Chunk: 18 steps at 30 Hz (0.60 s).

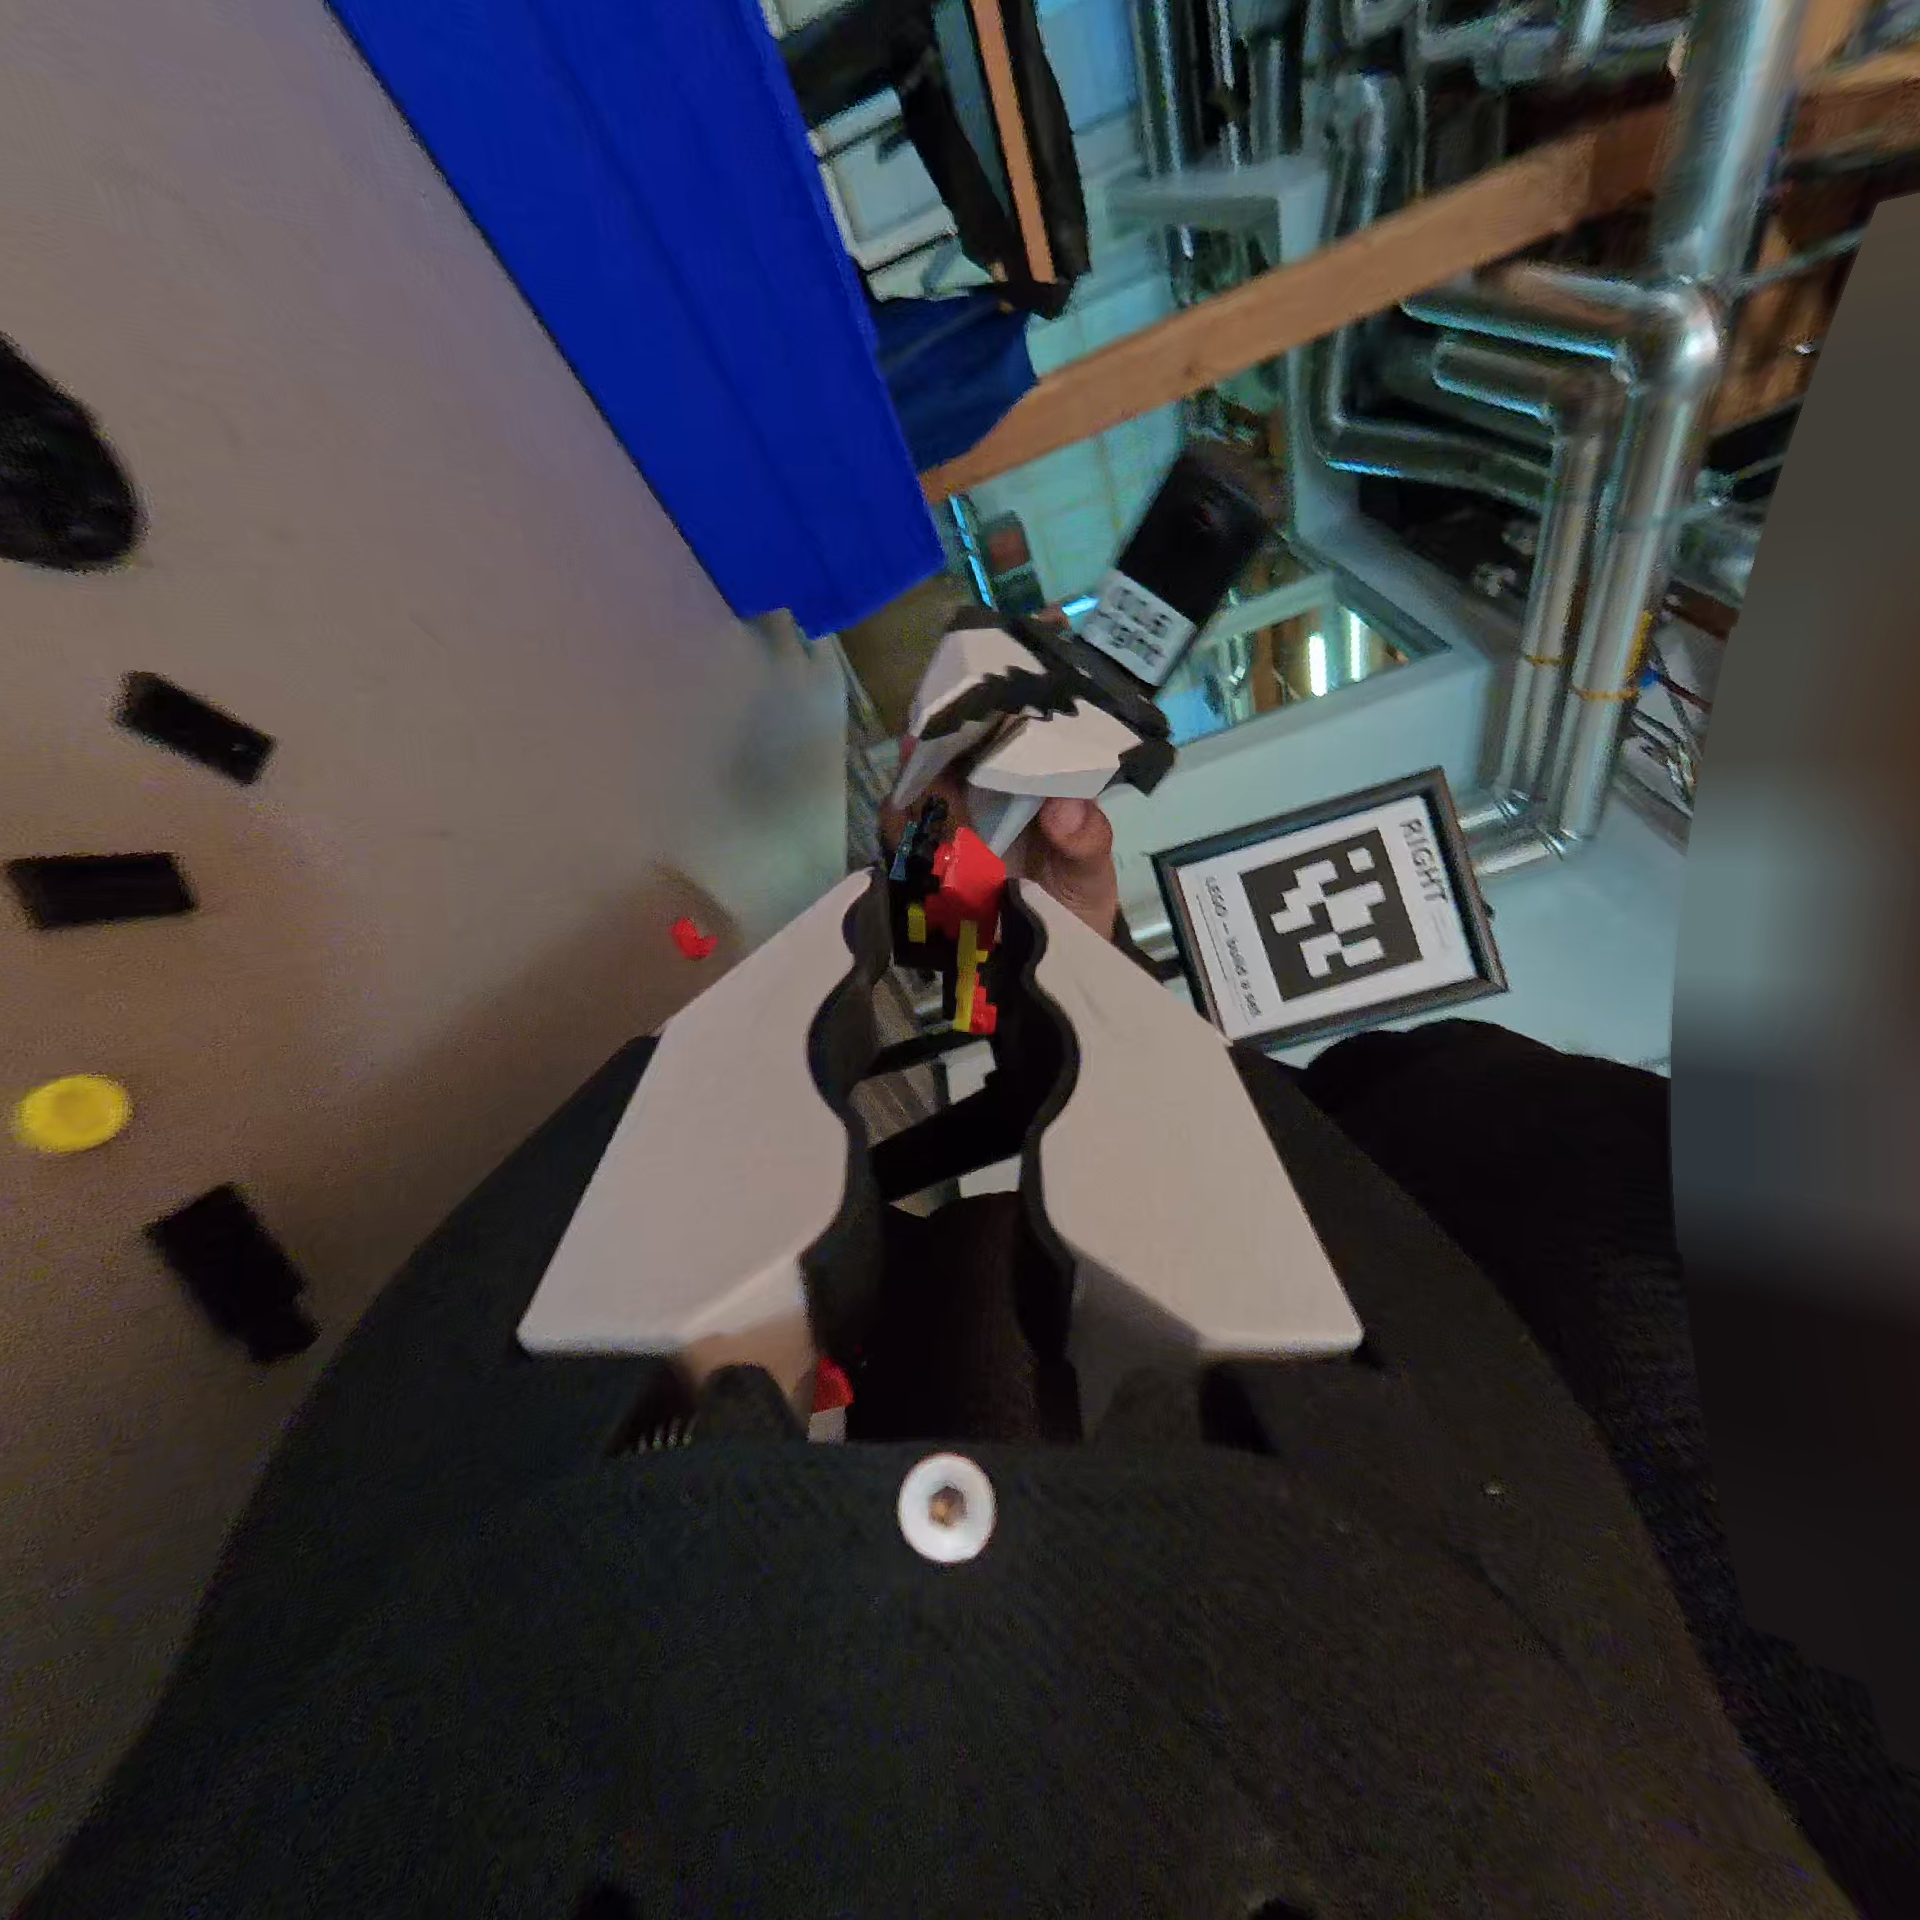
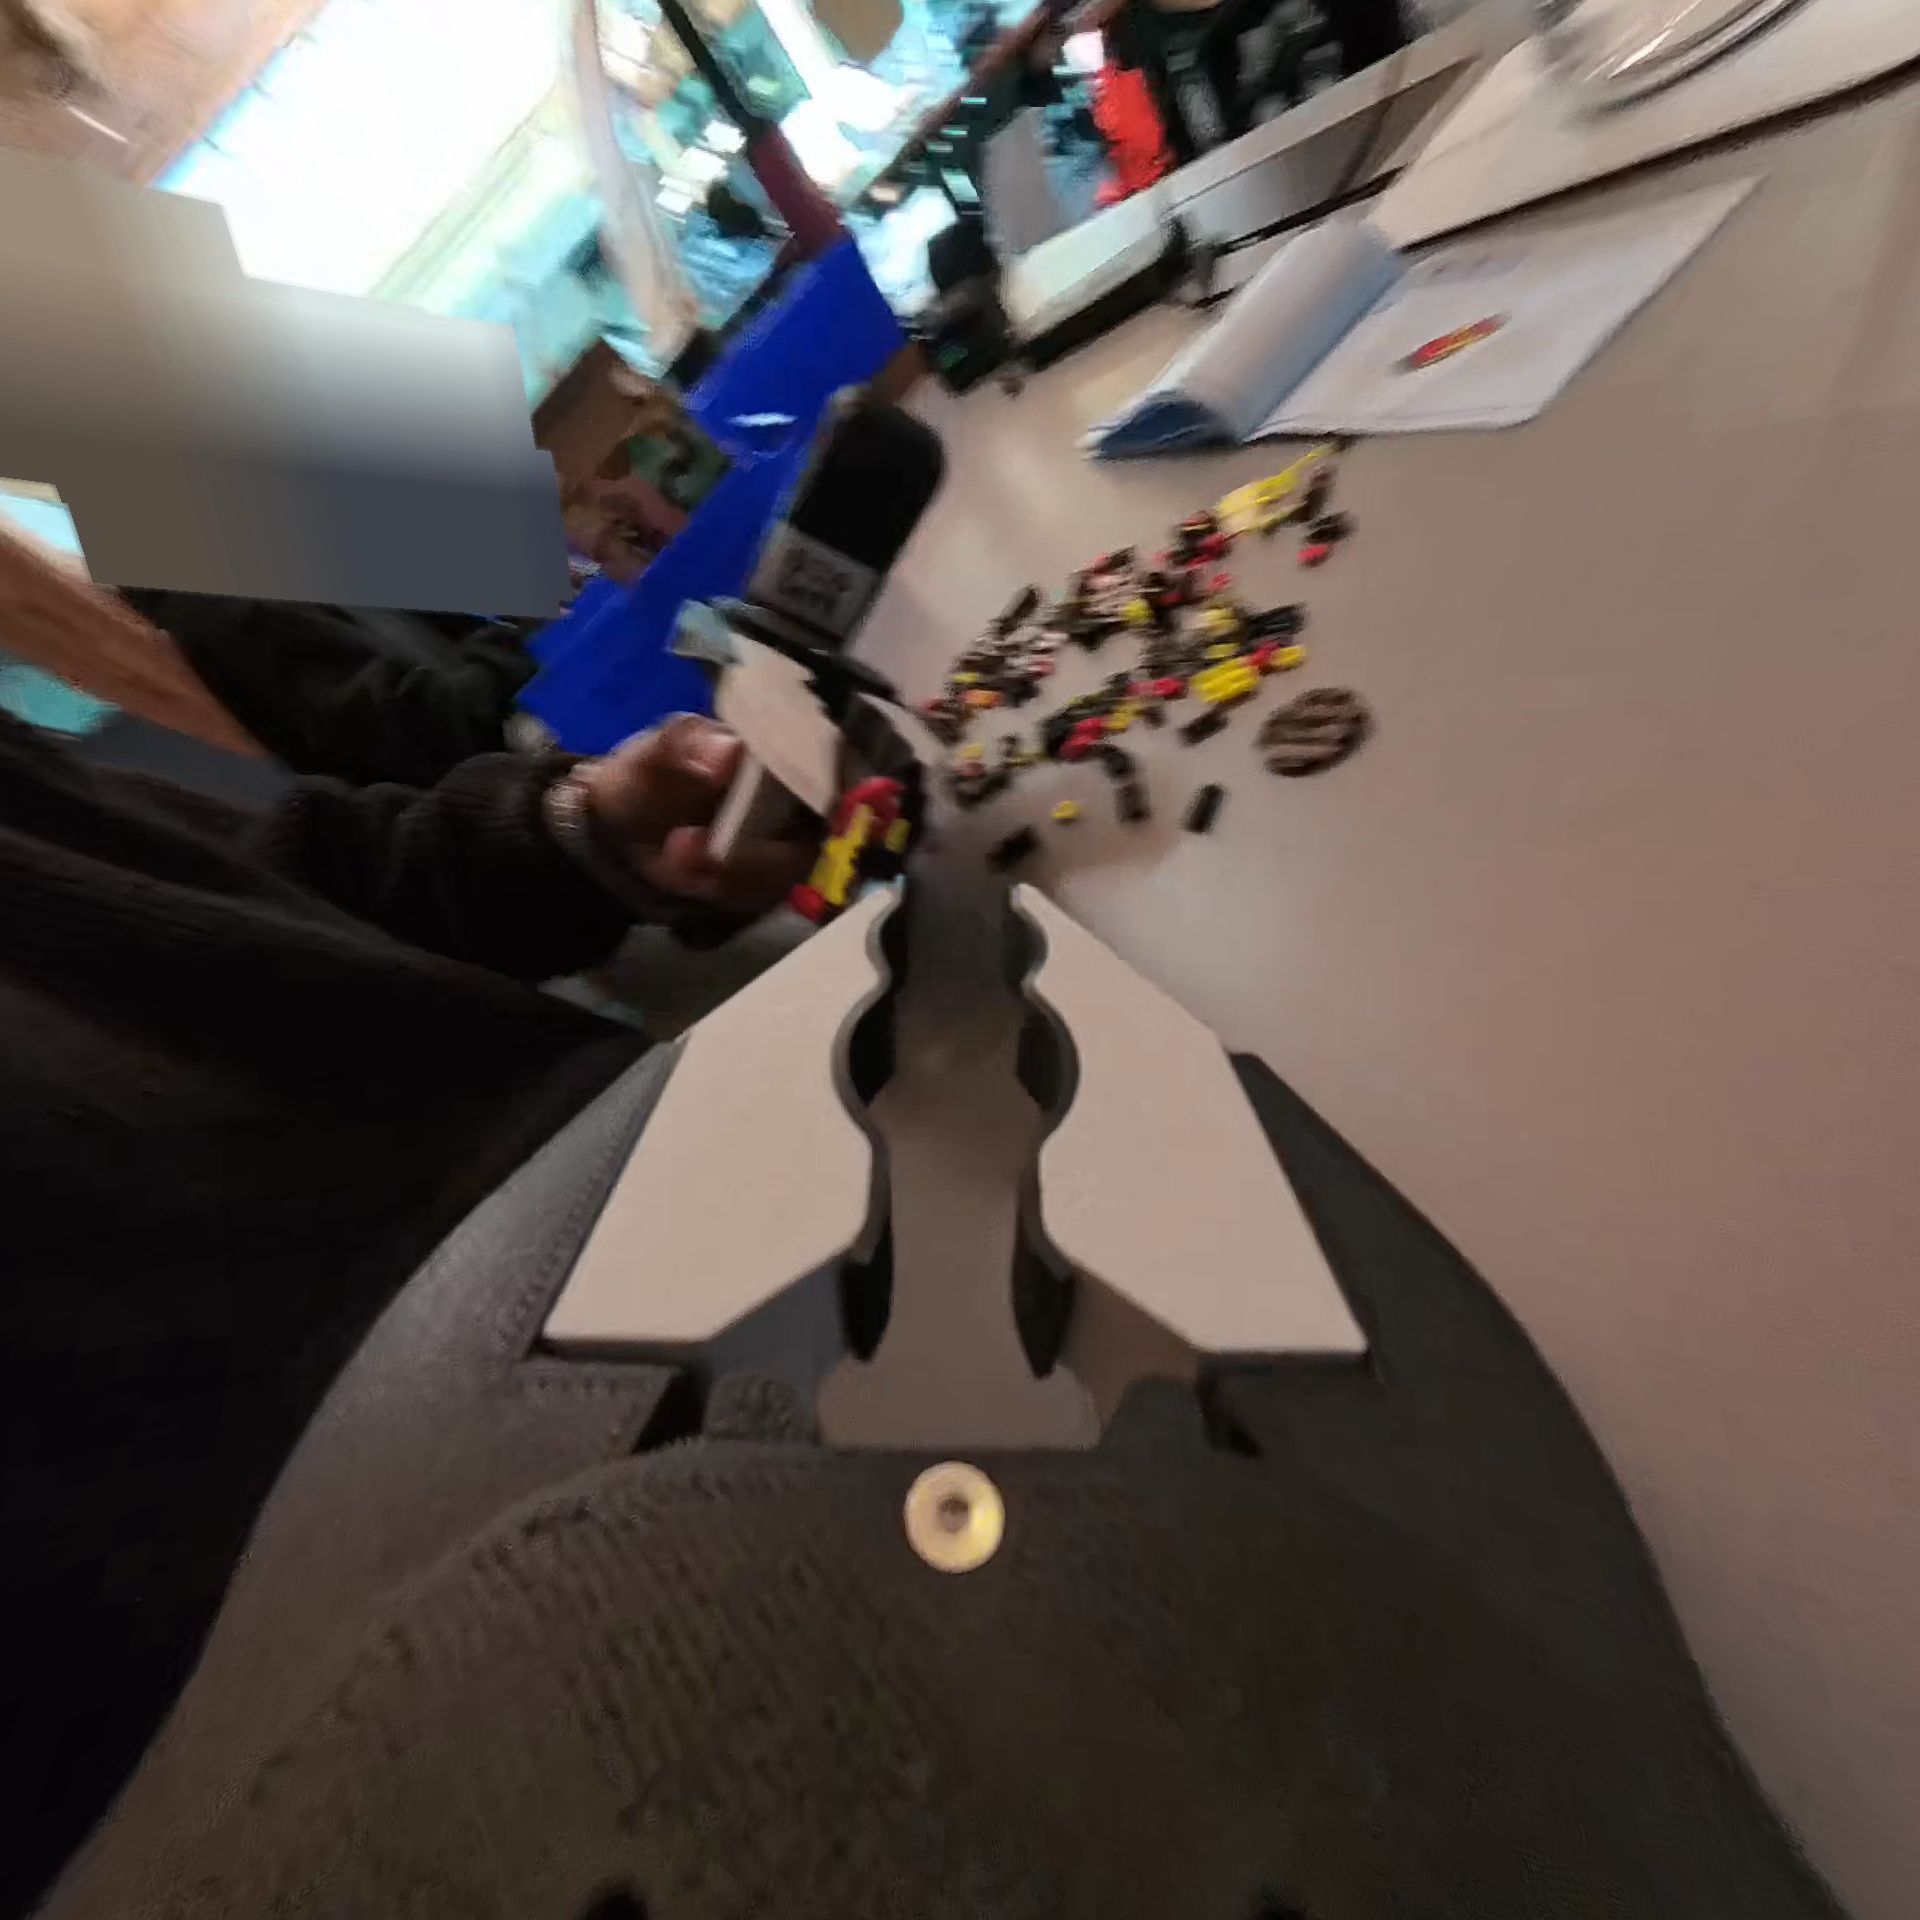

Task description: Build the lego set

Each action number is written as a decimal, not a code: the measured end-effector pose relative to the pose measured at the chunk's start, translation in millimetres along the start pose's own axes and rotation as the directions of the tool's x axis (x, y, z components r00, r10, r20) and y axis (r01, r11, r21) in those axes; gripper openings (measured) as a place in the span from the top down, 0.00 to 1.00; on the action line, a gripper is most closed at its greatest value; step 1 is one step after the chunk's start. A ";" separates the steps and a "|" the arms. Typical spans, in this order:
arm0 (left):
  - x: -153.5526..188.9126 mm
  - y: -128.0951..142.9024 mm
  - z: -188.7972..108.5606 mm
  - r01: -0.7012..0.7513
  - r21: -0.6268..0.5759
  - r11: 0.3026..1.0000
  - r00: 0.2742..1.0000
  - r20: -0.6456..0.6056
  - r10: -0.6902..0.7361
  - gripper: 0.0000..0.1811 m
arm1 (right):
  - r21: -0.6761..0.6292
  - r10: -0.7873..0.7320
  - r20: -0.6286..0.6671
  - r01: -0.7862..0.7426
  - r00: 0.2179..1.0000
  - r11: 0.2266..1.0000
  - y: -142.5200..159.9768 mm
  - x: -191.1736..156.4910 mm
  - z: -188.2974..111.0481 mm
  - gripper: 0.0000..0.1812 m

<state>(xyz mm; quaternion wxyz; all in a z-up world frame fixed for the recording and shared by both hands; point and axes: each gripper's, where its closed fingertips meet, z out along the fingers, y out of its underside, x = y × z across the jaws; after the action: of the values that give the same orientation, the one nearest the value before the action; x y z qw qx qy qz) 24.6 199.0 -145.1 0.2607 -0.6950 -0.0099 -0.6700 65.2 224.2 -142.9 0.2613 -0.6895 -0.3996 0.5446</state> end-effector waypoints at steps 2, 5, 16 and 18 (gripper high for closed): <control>-12.6 -0.9 -4.0 -0.016 0.015 1.000 0.996 0.088 0.015 0.90 | -0.096 -0.154 -0.188 0.138 0.970 0.986 8.7 18.4 -12.6 0.97; -32.6 -1.9 -12.0 -0.074 0.033 0.997 0.969 0.239 0.064 0.90 | -0.239 -0.289 -0.380 0.209 0.879 0.948 28.7 29.9 -20.3 0.94; -61.4 7.9 -11.7 -0.042 -0.050 0.998 0.920 0.387 0.058 0.90 | -0.442 -0.281 -0.420 0.076 0.863 0.894 89.7 28.8 12.6 0.88; -63.2 8.5 -11.1 -0.033 -0.050 0.998 0.921 0.385 0.050 0.89 | -0.423 -0.236 -0.407 0.047 0.882 0.905 89.2 28.6 15.0 0.90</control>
<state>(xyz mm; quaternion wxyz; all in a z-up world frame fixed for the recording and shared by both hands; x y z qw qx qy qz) 11.0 208.7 -207.6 0.2528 -0.8189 -0.0322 -0.5143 77.0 198.4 -233.5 0.2395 -0.8031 -0.4818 0.2561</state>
